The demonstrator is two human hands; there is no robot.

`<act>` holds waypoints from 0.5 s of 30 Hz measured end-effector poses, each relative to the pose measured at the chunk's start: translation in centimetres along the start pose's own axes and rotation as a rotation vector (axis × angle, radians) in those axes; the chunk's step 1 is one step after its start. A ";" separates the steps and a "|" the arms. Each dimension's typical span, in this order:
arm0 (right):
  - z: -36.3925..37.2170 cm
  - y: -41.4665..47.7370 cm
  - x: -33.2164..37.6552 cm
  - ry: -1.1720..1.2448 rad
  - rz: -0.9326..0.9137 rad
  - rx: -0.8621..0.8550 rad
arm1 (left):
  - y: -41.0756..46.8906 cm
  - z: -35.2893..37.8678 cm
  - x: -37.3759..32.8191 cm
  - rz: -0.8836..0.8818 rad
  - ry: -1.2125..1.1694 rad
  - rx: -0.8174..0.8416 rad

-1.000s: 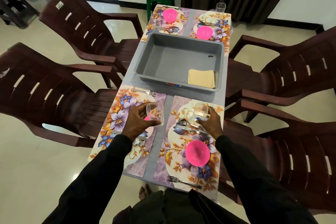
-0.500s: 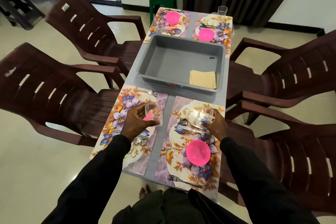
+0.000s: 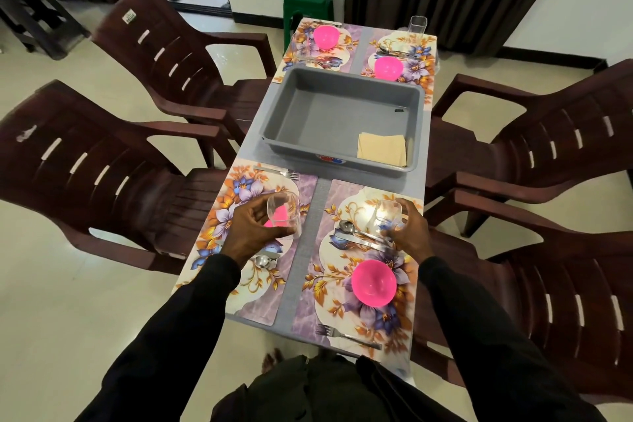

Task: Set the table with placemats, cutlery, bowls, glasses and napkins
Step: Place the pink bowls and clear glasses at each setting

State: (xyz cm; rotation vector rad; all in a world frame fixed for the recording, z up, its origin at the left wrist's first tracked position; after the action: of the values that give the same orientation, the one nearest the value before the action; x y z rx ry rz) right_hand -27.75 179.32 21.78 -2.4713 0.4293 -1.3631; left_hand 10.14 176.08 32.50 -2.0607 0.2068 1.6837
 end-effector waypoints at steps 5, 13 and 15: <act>-2.1 -2.3 2.8 0.001 -0.093 -0.087 | -1.5 -1.4 0.0 0.008 -0.003 -0.004; 0.2 -5.2 9.7 0.128 -0.223 -0.104 | -6.0 -6.7 1.6 0.020 0.025 0.012; 2.0 -6.0 11.3 0.154 -0.250 -0.101 | -7.1 -8.3 3.2 -0.003 0.042 0.021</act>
State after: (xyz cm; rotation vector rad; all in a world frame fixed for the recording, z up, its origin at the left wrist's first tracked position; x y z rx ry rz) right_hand -19.55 180.58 31.72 -2.5806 0.2318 -1.6767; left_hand 21.11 179.22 32.44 -2.0812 0.2335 1.6306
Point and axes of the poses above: each hand's wrist, its own y-axis towards the middle knuckle, its own z-axis out of the palm, x = y × z, the point moved 10 cm from there along y, towards the middle knuckle, and after that the axes turned 15 degrees about x, right-handed, at the moved point
